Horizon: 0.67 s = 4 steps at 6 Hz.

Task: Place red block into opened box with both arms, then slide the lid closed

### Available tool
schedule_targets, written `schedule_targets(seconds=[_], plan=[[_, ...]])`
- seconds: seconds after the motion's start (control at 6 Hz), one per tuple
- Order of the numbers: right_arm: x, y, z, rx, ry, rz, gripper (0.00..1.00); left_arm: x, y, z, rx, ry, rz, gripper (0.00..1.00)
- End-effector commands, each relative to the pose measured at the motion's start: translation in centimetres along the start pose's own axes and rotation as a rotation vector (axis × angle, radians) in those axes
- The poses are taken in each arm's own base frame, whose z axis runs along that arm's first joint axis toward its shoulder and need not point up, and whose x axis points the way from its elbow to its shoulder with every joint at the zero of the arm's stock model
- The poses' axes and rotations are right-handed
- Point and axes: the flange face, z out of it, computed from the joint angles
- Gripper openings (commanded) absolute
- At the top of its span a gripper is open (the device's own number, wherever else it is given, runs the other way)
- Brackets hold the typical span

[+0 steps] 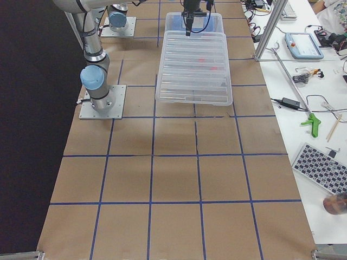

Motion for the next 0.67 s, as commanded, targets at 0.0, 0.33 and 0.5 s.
schedule_targets(seconds=[0.0, 0.33, 0.5], plan=[[-0.1, -0.7, 0.0, 0.021, -0.001, -0.005, 1.0, -0.2, 0.0, -1.4, 0.004, -0.027, 0.028, 0.2], [0.0, -0.8, 0.5, 0.013, 0.002, -0.003, 1.0, 0.3, -1.1, -6.1, 0.004, -0.056, 0.036, 0.16], [0.1, -0.8, 0.5, 0.015, 0.012, -0.005, 1.0, 1.3, -1.7, -9.1, 0.029, -0.041, 0.022, 0.16]])
